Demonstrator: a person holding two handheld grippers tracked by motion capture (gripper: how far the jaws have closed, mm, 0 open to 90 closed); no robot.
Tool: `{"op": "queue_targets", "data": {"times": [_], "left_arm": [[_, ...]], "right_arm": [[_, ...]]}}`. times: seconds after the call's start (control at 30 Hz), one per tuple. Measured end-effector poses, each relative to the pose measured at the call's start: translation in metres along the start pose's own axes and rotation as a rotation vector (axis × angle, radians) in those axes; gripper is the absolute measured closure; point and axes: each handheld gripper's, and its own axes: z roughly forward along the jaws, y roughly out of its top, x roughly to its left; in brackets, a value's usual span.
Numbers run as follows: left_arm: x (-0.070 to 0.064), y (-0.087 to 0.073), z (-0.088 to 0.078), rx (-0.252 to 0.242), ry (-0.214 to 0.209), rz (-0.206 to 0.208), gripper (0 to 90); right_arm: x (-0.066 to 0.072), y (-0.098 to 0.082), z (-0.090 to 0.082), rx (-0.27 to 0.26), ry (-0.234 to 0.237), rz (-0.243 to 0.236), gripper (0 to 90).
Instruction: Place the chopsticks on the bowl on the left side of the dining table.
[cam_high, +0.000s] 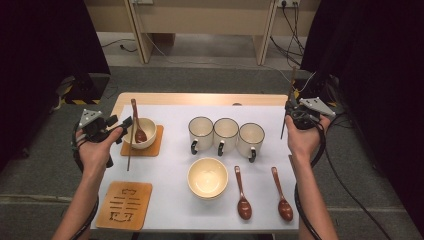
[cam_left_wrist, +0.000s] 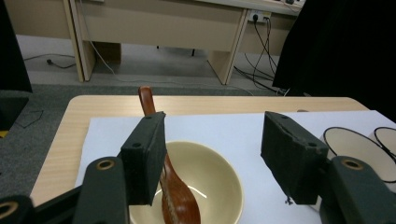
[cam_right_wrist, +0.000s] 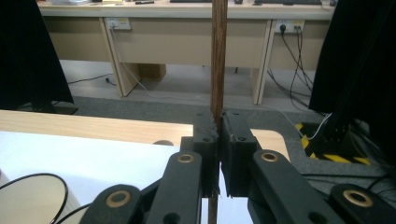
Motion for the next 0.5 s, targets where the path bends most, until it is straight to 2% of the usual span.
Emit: {"op": "queue_targets", "data": {"times": [0.23,0.5], "left_arm": [[-0.005,0.005,0.006,0.001,-0.010,0.012,38.9],[-0.012,0.011,0.013,0.000,-0.031,0.020,38.8]], "right_arm": [[0.006,0.003,0.009,-0.023,-0.002,-0.021,85.6],[0.011,0.006,0.016,-0.038,0.004,-0.017,85.6]]}}
